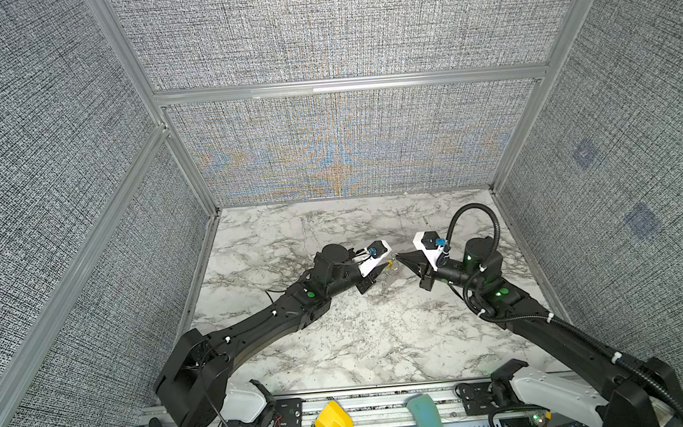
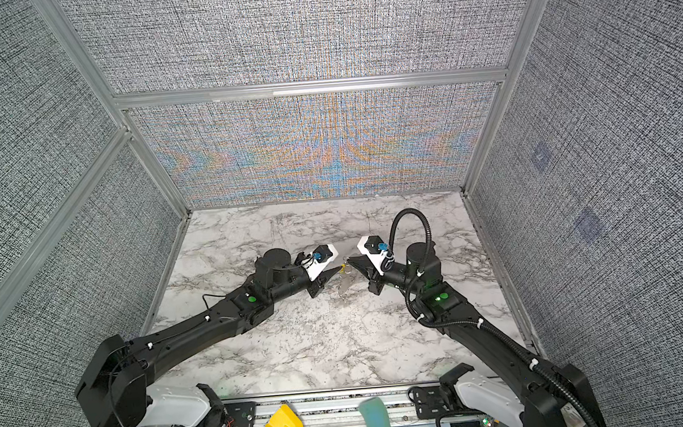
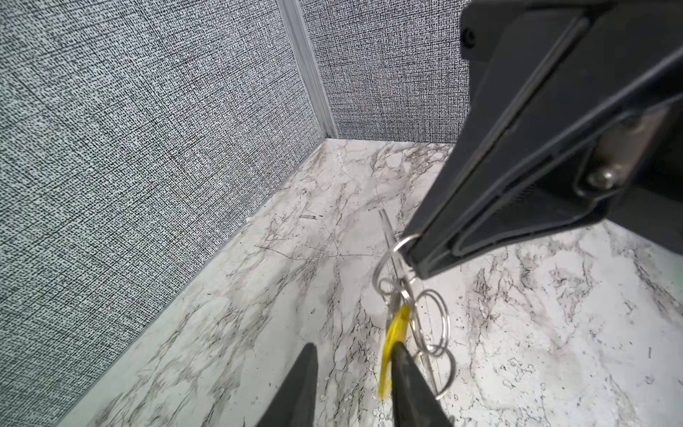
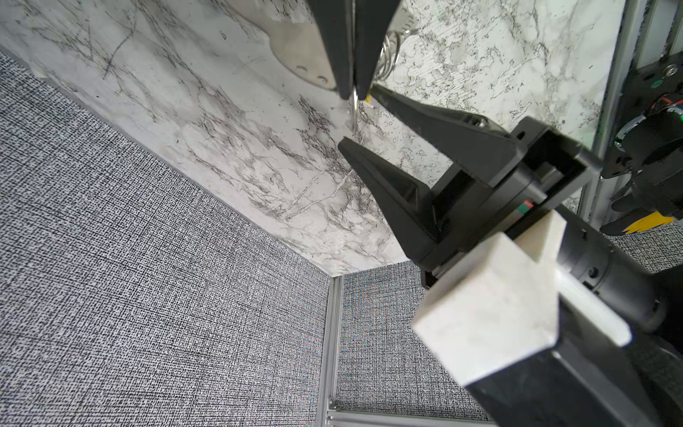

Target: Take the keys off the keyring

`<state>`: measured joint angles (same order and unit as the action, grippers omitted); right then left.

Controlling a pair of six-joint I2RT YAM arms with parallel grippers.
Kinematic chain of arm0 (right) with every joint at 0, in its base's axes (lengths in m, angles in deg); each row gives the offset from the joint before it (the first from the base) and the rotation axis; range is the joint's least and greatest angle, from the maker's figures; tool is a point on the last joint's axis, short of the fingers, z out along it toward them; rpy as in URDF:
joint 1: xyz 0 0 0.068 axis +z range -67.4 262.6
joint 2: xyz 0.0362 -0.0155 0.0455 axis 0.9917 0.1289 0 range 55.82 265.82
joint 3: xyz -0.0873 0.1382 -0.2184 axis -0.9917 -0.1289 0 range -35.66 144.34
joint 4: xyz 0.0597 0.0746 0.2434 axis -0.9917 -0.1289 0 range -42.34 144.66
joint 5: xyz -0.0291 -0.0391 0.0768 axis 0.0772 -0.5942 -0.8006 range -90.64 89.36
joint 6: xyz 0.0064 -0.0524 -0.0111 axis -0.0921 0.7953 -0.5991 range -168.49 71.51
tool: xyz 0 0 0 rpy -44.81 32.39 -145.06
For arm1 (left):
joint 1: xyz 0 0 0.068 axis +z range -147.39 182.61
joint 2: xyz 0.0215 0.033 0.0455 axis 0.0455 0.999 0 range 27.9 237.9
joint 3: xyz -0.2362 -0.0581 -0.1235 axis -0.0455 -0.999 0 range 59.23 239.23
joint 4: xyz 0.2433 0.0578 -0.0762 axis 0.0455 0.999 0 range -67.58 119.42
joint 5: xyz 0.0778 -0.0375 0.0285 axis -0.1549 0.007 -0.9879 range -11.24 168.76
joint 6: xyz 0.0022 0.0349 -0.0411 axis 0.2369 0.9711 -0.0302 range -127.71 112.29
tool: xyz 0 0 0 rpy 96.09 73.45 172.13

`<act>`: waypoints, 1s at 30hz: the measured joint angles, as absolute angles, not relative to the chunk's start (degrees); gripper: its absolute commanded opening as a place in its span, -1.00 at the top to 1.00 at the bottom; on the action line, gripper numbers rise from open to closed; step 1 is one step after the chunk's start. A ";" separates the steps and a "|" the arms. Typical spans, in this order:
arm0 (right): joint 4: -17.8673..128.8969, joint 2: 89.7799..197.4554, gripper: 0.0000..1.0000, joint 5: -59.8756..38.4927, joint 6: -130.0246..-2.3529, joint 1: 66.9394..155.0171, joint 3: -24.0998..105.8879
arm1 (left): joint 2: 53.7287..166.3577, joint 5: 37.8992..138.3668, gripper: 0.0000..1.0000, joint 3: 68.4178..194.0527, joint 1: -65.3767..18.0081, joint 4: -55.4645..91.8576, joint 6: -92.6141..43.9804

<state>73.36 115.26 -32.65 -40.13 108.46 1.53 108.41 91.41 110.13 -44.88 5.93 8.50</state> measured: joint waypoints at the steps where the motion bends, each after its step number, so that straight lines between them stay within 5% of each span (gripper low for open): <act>1: 73.36 115.26 1.00 -32.65 -40.19 108.46 1.53 | 108.67 91.73 0.28 110.22 -44.88 5.82 8.34; 18: 74.54 115.37 1.00 -32.63 -40.85 108.46 1.53 | 111.40 93.96 0.44 111.40 -44.88 3.65 6.88; 25: 74.59 115.48 1.00 -32.41 -41.31 108.44 1.44 | 111.56 93.99 0.96 111.42 -44.88 3.67 6.88; 30: 74.54 115.50 1.00 -30.88 -41.70 108.44 1.44 | 111.56 93.96 1.00 111.42 -44.88 3.72 7.05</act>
